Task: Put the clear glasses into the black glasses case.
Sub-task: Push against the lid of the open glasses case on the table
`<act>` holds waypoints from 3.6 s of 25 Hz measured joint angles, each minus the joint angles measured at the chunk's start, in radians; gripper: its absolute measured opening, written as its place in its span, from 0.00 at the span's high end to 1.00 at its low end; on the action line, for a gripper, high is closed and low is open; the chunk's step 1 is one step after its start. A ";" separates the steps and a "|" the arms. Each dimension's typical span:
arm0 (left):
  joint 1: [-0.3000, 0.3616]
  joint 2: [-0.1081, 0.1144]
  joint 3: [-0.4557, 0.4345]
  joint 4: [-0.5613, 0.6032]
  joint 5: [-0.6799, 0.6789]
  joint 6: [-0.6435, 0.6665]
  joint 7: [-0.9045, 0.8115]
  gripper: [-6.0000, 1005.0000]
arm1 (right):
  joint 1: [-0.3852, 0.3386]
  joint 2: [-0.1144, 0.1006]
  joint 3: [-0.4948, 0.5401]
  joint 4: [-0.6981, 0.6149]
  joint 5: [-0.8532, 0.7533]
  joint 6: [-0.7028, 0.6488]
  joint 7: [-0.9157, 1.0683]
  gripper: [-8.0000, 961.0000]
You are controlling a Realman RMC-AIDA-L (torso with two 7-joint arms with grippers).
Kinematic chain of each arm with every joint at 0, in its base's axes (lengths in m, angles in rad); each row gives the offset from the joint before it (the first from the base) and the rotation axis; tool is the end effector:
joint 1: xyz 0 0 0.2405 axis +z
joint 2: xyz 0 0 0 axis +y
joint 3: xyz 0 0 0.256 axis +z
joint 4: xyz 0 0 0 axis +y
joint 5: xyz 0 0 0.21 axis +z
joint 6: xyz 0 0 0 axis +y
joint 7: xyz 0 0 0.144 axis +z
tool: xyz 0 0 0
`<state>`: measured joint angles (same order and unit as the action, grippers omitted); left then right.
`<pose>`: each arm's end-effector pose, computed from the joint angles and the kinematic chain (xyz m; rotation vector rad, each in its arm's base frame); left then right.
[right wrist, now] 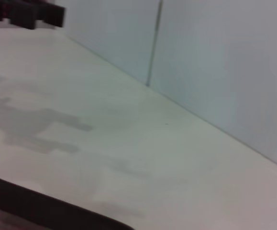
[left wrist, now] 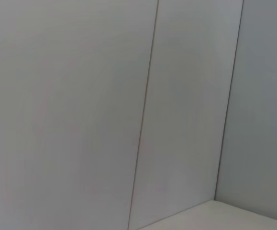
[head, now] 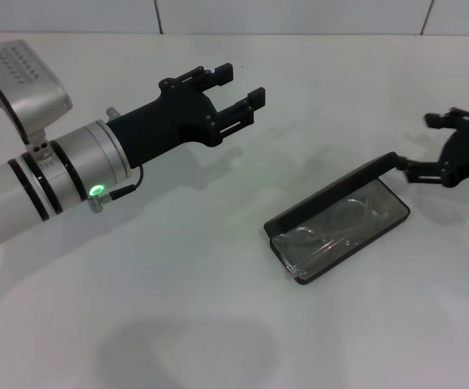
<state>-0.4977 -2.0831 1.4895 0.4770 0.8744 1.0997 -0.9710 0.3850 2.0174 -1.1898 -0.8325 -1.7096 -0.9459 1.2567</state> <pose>-0.2204 0.3552 -0.0578 -2.3793 -0.5054 -0.9636 0.2891 0.3706 0.0117 -2.4243 0.3245 0.2343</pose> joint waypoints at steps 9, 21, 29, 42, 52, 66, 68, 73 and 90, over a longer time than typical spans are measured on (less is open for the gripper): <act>0.008 0.001 0.000 0.000 0.002 0.000 0.000 0.34 | 0.012 -0.002 -0.028 0.005 -0.001 -0.058 0.018 0.10; 0.011 0.003 0.000 -0.001 0.010 0.000 0.000 0.34 | -0.046 -0.015 -0.020 -0.108 -0.142 -0.269 0.151 0.10; 0.065 0.048 -0.015 0.006 0.013 0.061 -0.037 0.34 | -0.080 -0.010 0.035 -0.201 -0.172 -0.411 0.161 0.10; 0.154 0.138 -0.030 0.018 0.322 0.139 -0.177 0.34 | -0.048 -0.015 0.097 -0.253 -0.190 -0.531 0.151 0.10; 0.114 0.111 -0.028 0.022 0.547 0.149 -0.199 0.34 | -0.010 -0.005 0.093 -0.246 -0.234 -0.513 0.159 0.10; 0.080 0.095 -0.027 0.021 0.613 0.149 -0.237 0.34 | -0.014 -0.005 0.092 -0.240 -0.232 -0.523 0.161 0.10; 0.080 0.092 -0.028 0.021 0.613 0.148 -0.237 0.34 | -0.014 -0.005 0.092 -0.240 -0.233 -0.523 0.161 0.10; 0.080 0.085 -0.028 0.021 0.614 0.143 -0.238 0.34 | -0.014 -0.005 0.091 -0.240 -0.234 -0.525 0.161 0.10; 0.082 0.058 -0.052 0.022 0.612 0.140 -0.237 0.34 | -0.032 -0.005 0.096 -0.238 -0.234 -0.531 0.167 0.10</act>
<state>-0.4157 -2.0253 1.4375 0.4985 1.4860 1.2393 -1.2083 0.3533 2.0125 -1.0938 -1.0706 -1.9435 -1.4765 1.4235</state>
